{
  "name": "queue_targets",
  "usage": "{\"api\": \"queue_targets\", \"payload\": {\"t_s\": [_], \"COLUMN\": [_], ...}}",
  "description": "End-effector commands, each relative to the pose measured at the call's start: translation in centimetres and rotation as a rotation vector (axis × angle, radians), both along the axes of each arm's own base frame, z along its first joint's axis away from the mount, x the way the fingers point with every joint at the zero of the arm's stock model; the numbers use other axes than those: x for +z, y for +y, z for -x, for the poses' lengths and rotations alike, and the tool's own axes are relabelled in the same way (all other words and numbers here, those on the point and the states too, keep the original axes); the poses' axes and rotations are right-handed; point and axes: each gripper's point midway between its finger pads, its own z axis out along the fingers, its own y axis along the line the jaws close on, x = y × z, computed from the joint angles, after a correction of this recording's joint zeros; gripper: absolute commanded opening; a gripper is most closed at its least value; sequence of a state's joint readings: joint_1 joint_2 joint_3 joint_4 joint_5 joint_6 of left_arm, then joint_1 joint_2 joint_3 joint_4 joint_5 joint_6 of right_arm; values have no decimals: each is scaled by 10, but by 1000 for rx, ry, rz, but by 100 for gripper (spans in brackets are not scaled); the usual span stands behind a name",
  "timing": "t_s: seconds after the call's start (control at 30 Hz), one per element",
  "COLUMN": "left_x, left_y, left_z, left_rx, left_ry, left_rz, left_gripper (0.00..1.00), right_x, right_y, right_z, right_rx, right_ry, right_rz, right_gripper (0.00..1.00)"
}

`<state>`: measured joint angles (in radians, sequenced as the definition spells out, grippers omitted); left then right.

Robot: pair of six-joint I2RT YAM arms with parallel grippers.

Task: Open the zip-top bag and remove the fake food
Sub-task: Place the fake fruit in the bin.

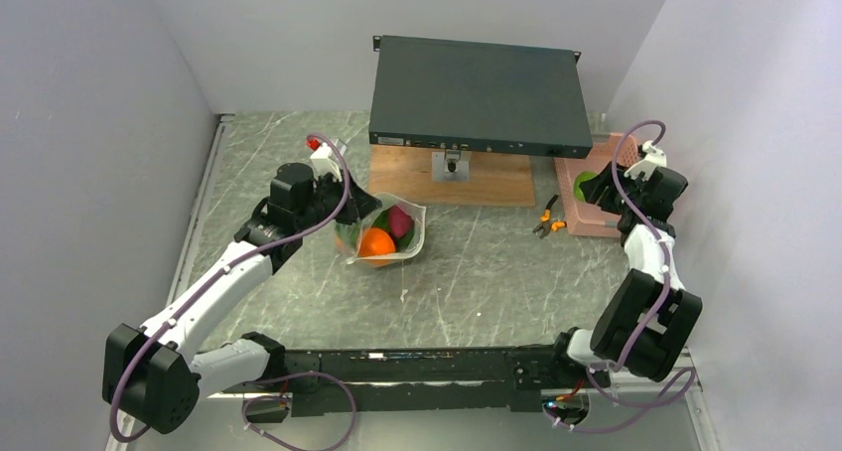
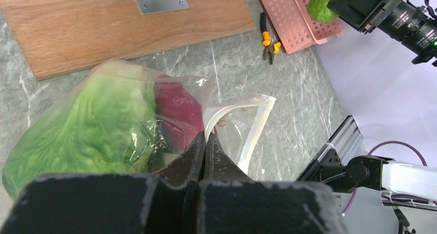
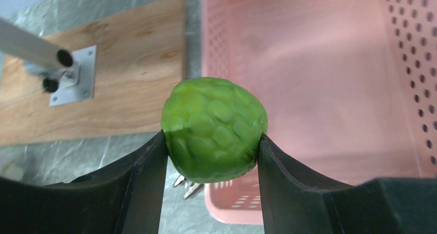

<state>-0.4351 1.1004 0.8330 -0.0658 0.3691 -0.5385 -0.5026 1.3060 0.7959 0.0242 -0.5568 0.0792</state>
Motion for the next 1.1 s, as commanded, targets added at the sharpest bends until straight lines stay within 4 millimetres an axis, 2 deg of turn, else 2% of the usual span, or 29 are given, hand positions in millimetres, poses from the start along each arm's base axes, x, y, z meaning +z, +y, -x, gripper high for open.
{"api": "queue_targets", "payload": {"t_s": [0.0,0.13,0.23,0.53,0.8,0.93,1.07], "left_x": [19,18,19,19,19,20,21], "left_y": [1,0,0,1,-1,-1,-2], "left_z": [-2,-1,-2,-1,0,0,1], "left_rx": [-7,-8,-8,-6,-19,-24,-30], "left_ry": [-79,-78,-79,-79,-79,-82,-86], "left_rz": [27,29,30,30,31,30,30], "left_gripper": [0,0,0,0,0,0,0], "right_x": [12,7,3,-12,-5,2,13], "right_y": [-38,-43,-45,-47,-46,-43,-24], "right_z": [-15,-18,-20,-21,-17,-12,0], "right_rx": [-193,-205,-209,-201,-198,-186,-72], "right_ry": [-2,11,27,70,62,52,45], "right_rz": [17,23,19,23,43,58,88], "right_gripper": [14,16,21,54,80,85,86]}}
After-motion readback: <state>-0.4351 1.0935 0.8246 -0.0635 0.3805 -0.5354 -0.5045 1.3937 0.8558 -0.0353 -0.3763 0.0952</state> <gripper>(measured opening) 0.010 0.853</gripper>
